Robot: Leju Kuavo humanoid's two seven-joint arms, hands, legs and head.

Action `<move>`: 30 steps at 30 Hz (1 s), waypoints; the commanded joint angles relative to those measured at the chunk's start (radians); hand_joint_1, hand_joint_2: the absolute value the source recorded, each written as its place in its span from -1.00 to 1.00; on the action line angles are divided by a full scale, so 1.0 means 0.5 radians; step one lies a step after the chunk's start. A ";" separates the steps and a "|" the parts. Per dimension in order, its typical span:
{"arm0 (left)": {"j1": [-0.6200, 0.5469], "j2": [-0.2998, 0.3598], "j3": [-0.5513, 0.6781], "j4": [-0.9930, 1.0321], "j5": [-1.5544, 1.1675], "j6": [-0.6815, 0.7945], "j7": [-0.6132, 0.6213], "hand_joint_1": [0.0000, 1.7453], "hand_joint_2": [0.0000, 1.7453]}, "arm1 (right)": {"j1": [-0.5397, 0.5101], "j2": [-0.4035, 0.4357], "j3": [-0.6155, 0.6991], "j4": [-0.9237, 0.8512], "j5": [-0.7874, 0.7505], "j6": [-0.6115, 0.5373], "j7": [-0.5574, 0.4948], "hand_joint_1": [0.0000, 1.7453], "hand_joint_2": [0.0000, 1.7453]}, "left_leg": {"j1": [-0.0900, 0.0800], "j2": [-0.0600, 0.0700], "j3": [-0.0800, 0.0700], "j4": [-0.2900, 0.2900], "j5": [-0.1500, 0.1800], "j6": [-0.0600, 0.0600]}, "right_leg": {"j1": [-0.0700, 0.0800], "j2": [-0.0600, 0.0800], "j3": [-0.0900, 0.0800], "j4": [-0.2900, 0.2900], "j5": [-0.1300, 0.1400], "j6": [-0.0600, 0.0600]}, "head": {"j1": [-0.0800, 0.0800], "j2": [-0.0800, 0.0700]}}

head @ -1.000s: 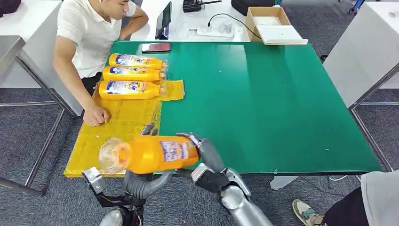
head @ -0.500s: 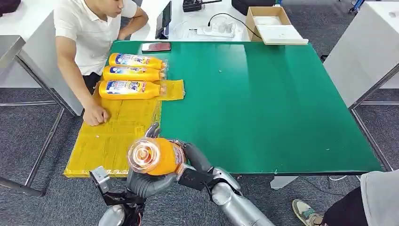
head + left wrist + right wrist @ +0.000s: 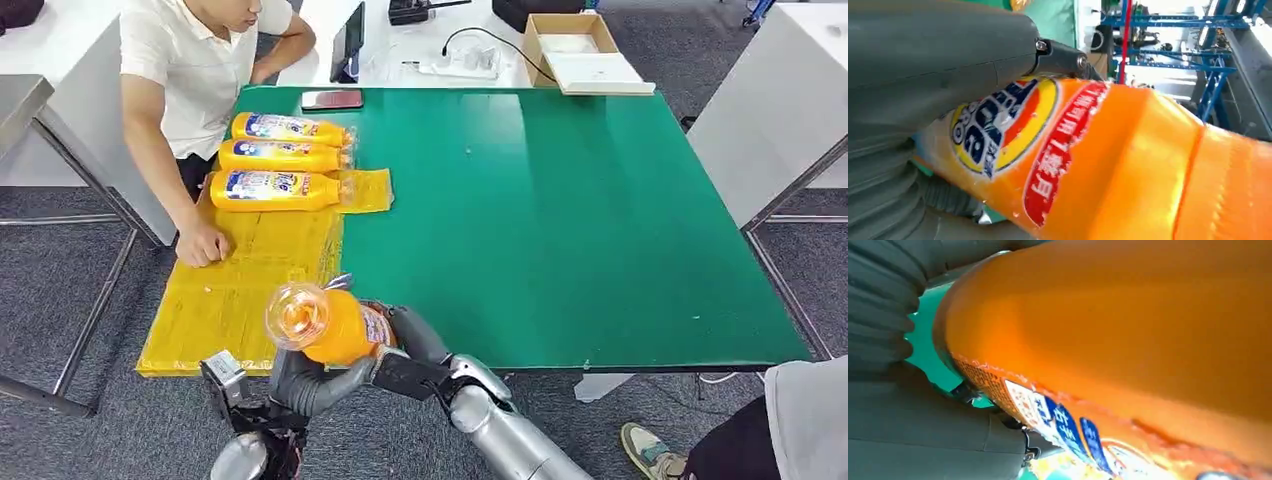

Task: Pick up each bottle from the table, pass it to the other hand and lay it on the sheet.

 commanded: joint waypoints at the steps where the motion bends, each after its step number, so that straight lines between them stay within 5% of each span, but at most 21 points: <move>1: -0.108 0.026 -0.160 0.115 -0.065 0.011 0.016 1.00 1.00 | -0.064 0.024 0.189 0.132 0.043 0.001 0.027 1.00 1.00 | 0.001 0.000 0.005 -0.002 -0.001 -0.003 | 0.002 -0.002 0.004 -0.001 -0.002 -0.003 | 0.000 0.000; 19: -0.056 0.016 -0.100 0.025 0.106 -0.059 0.033 1.00 1.00 | -0.050 0.026 0.259 0.155 0.096 -0.018 0.091 1.00 1.00 | 0.004 0.003 0.012 -0.001 -0.005 -0.006 | 0.005 -0.001 0.012 -0.002 -0.005 -0.007 | 0.000 0.000; 20: -0.052 0.011 -0.094 0.027 0.152 -0.097 0.049 1.00 1.00 | -0.051 0.029 0.259 0.159 0.094 -0.017 0.096 0.76 1.00 | 0.002 0.000 0.006 -0.001 -0.002 -0.004 | 0.003 -0.003 0.006 -0.001 -0.003 -0.004 | 0.001 0.000; 21: -0.045 0.011 -0.083 0.024 0.191 -0.127 0.062 1.00 1.00 | -0.049 0.036 0.256 0.166 0.087 -0.013 0.105 -0.82 1.00 | 0.004 0.000 0.009 -0.002 -0.003 -0.005 | 0.004 -0.003 0.009 -0.002 -0.004 -0.006 | 0.000 0.000; 22: -0.040 0.011 -0.074 0.020 0.214 -0.142 0.067 1.00 1.00 | -0.051 0.040 0.258 0.174 0.087 -0.014 0.116 -1.00 1.00 | 0.002 0.000 0.004 -0.001 -0.002 -0.003 | 0.002 -0.002 0.004 -0.001 -0.002 -0.003 | 0.001 0.000; 23: -0.036 0.011 -0.059 0.015 0.233 -0.146 0.071 1.00 1.00 | -0.038 0.045 0.255 0.161 0.092 -0.039 0.103 -1.00 -1.00 | 0.003 0.001 0.008 -0.001 -0.003 -0.004 | 0.004 -0.002 0.008 -0.001 -0.003 -0.005 | 0.001 0.000; 30: -0.268 0.189 0.144 0.105 0.215 -0.169 0.160 1.00 1.00 | 0.164 -0.013 0.231 -0.206 0.087 -0.135 -0.357 -1.00 -1.00 | 0.004 -0.005 0.004 -0.001 -0.001 -0.005 | 0.004 -0.007 0.006 -0.001 -0.003 -0.005 | 0.002 0.000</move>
